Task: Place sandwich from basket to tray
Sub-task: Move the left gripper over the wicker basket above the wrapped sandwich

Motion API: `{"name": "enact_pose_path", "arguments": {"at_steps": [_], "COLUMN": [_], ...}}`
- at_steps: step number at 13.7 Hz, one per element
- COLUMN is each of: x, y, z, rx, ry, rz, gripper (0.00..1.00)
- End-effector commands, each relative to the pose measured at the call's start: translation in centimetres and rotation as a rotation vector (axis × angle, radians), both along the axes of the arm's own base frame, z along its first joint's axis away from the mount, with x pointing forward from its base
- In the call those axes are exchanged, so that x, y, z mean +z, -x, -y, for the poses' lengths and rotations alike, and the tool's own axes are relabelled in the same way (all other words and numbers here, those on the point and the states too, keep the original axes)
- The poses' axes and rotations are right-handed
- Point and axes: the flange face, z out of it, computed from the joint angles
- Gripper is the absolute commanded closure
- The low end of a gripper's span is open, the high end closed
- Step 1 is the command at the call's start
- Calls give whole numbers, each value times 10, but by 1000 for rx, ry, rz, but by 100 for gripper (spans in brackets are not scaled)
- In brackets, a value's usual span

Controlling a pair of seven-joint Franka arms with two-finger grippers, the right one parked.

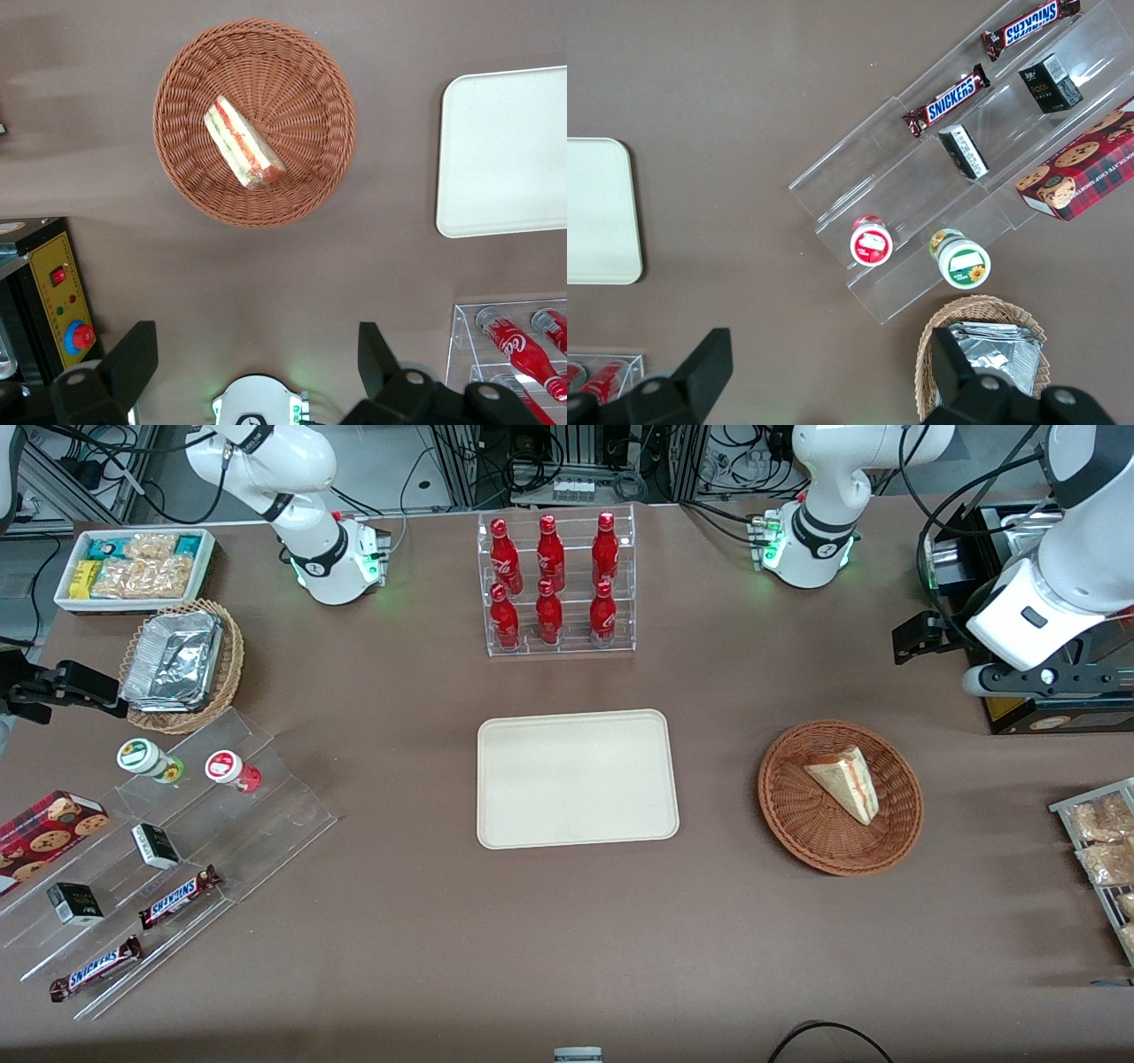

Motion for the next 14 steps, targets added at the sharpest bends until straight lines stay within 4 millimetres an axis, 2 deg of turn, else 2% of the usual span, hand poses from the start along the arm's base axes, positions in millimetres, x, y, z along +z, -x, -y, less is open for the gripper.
{"name": "enact_pose_path", "arguments": {"at_steps": [1,3,6,12,14], "x": [8,5,-28,-114,-157], "y": [0,-2,-9,-17,-17], "z": [2,4,7,9,8], "rx": [-11,-12,-19,-18,-20], "ry": [-12,-7,-12,-9,-8], "rz": [29,38,26,49,66], "gripper": [0,0,0,0,0]}}
